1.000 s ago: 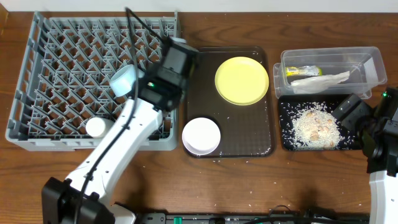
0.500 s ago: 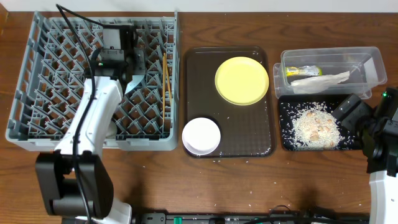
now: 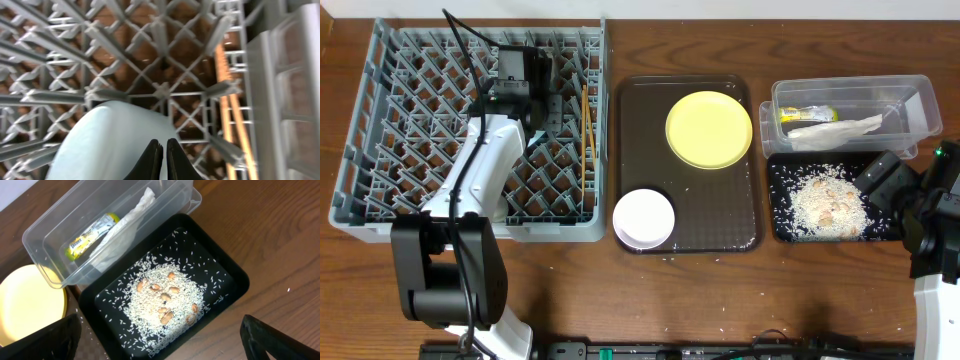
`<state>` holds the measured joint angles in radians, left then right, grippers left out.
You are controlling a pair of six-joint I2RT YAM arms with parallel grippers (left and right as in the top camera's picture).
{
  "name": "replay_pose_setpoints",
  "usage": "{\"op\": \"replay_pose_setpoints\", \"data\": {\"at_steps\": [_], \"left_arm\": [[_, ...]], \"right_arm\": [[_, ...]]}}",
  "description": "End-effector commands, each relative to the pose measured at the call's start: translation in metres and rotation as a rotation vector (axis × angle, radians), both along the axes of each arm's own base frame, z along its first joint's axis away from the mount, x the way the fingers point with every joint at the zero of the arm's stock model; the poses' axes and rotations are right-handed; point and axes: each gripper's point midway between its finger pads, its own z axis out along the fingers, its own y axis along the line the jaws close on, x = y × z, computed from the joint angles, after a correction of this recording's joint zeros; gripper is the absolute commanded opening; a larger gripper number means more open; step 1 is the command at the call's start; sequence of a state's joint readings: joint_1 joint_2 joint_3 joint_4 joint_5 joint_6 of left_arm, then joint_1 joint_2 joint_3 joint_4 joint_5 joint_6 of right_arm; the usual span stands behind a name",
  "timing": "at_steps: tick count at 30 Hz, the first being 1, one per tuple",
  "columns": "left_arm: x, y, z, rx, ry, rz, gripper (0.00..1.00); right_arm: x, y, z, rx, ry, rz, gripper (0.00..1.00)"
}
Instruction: Sort waste into correct bins and load items into the dishwasher
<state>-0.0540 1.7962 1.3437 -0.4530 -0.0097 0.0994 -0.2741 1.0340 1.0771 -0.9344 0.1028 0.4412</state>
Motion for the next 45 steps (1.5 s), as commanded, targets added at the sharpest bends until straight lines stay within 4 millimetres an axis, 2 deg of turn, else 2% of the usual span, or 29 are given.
{"op": "replay_pose_setpoints", "data": {"at_steps": [1, 5, 13, 19, 24, 25, 26, 27, 29, 32, 35, 37, 39, 40, 41, 45], "left_arm": [[-0.006, 0.023, -0.006, 0.118, 0.031, 0.052, 0.08], [-0.017, 0.033, -0.01, 0.173, 0.078, 0.081, 0.08], [-0.033, 0.035, -0.008, 0.162, 0.125, 0.116, 0.08], [-0.04, 0.041, 0.003, 0.15, 0.109, 0.207, 0.08], [-0.04, 0.031, 0.024, 0.082, 0.054, 0.195, 0.08], [-0.039, 0.027, 0.032, 0.056, 0.031, 0.185, 0.12], [-0.039, 0.024, 0.04, 0.035, 0.011, 0.174, 0.24], [-0.039, 0.018, 0.047, 0.006, -0.006, 0.158, 0.29], [-0.04, 0.005, 0.059, -0.064, -0.033, 0.122, 0.29], [-0.046, -0.029, 0.078, -0.214, -0.061, 0.058, 0.29], [-0.052, -0.066, 0.087, -0.318, -0.056, -0.046, 0.29], [-0.057, -0.093, 0.089, -0.395, -0.038, -0.091, 0.3], [-0.06, -0.118, 0.089, -0.443, -0.025, -0.145, 0.36], [-0.062, -0.142, 0.088, -0.47, -0.017, -0.202, 0.44], [-0.063, -0.156, 0.087, -0.483, -0.014, -0.228, 0.5], [-0.062, -0.209, 0.073, -0.529, -0.001, -0.289, 0.59]], "right_arm": [[-0.001, -0.003, 0.001, 0.001, -0.002, -0.024, 0.99], [-0.001, -0.003, 0.001, 0.001, -0.002, -0.024, 0.99], [-0.001, -0.003, 0.001, 0.001, -0.002, -0.024, 0.99], [-0.001, -0.003, 0.001, 0.001, -0.002, -0.024, 0.99], [-0.001, -0.003, 0.001, 0.001, -0.002, -0.024, 0.99], [-0.001, -0.003, 0.001, 0.001, -0.002, -0.024, 0.99], [-0.001, -0.003, 0.001, 0.001, -0.002, -0.024, 0.99], [-0.001, -0.003, 0.001, 0.001, -0.002, -0.024, 0.99], [-0.001, -0.003, 0.001, 0.001, -0.002, -0.024, 0.99], [-0.001, -0.003, 0.001, 0.001, -0.002, -0.024, 0.99], [-0.001, -0.003, 0.001, 0.001, -0.002, -0.024, 0.99], [-0.001, -0.003, 0.001, 0.001, -0.002, -0.024, 0.99], [-0.001, -0.003, 0.001, 0.001, -0.002, -0.024, 0.99], [-0.001, -0.003, 0.001, 0.001, -0.002, -0.024, 0.99], [-0.001, -0.003, 0.001, 0.001, -0.002, -0.024, 0.99], [-0.001, -0.003, 0.001, 0.001, -0.002, -0.024, 0.99]]}}
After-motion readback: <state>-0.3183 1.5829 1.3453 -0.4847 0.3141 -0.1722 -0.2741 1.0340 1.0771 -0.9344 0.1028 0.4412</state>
